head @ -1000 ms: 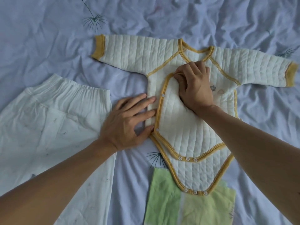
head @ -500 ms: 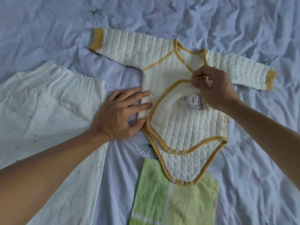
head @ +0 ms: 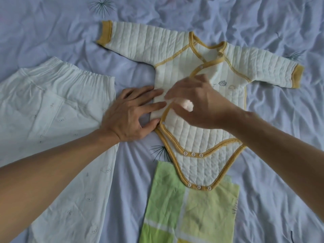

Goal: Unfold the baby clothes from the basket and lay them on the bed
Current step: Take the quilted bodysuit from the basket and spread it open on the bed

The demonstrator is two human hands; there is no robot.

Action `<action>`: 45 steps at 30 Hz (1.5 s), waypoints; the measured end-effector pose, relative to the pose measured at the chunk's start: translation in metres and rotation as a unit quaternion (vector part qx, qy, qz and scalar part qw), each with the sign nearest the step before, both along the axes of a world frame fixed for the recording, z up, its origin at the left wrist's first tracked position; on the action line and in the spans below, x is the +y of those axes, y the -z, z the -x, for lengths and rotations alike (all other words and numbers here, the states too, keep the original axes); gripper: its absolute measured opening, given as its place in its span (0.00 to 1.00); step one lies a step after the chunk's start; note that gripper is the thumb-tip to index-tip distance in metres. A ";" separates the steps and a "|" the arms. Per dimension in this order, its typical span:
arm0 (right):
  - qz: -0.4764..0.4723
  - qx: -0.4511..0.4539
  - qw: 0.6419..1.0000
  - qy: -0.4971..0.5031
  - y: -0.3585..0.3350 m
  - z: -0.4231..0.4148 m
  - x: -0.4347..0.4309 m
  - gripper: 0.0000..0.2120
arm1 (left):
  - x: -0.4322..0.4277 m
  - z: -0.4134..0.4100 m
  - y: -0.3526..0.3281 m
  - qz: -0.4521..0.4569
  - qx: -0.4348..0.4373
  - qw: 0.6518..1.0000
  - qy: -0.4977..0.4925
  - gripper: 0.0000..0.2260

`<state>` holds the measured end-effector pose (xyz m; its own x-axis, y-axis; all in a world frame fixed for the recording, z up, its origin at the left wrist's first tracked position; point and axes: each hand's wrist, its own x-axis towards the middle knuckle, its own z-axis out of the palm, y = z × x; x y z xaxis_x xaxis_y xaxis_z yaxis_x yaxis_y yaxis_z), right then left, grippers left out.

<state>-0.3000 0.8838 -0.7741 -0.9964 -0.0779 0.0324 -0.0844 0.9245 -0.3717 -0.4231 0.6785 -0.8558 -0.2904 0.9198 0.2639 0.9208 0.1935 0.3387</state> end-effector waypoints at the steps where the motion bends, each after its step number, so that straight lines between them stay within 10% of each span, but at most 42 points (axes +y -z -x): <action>1: -0.001 -0.031 0.999 -0.014 0.001 0.000 -0.005 0.14 | 0.000 0.000 0.000 0.000 0.001 1.000 0.001 0.20; 30: 0.249 -0.005 0.959 0.134 0.005 -0.050 -0.011 0.08 | 0.003 0.001 0.004 0.022 0.017 1.000 0.001 0.20; 34: 0.169 -0.069 0.975 0.124 0.000 -0.070 0.005 0.04 | 0.003 0.002 0.005 0.008 0.019 1.000 -0.001 0.20; 39: 0.197 -0.033 0.944 0.262 0.007 -0.071 0.005 0.19 | 0.003 0.002 0.007 0.000 0.020 1.000 -0.001 0.20; 43: 0.190 0.002 0.899 0.393 0.009 -0.057 0.004 0.11 | 0.003 0.003 0.007 0.000 0.023 1.000 0.001 0.20; 45: 0.155 -0.014 0.917 0.366 0.008 -0.057 0.003 0.26 | 0.002 0.002 0.008 -0.003 0.023 1.000 0.001 0.20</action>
<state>-0.2431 0.8869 -0.7824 -0.7787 0.6214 -0.0865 0.5306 0.5787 -0.6194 -0.4250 0.6807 -0.8636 -0.2769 0.9185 0.2823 0.9353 0.1904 0.2981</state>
